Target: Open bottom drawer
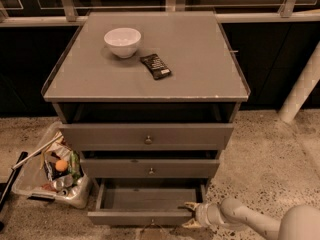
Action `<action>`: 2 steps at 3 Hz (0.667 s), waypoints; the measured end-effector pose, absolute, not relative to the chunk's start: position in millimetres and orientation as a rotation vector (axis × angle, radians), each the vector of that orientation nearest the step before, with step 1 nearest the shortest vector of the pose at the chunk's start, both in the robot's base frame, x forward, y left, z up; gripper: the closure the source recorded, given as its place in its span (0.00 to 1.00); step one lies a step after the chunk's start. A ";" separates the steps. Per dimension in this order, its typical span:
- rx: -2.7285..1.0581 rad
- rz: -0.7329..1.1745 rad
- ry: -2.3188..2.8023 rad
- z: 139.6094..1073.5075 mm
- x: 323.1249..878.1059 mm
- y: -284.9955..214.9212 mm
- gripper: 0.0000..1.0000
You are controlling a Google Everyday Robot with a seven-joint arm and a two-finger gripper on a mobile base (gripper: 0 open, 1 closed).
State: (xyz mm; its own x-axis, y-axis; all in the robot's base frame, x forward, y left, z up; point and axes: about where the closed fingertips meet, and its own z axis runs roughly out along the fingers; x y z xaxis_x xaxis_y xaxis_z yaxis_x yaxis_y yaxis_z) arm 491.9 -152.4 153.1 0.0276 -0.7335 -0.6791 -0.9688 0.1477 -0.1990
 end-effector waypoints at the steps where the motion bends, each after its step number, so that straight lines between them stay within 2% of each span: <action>1: -1.618 0.428 1.773 157.6 479.5 -164.0 0.66; 2: -1.603 0.423 1.785 157.6 469.4 -170.4 0.89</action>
Offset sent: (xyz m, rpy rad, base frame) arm -0.0515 -0.0483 0.0071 -0.0074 -0.0031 -0.0889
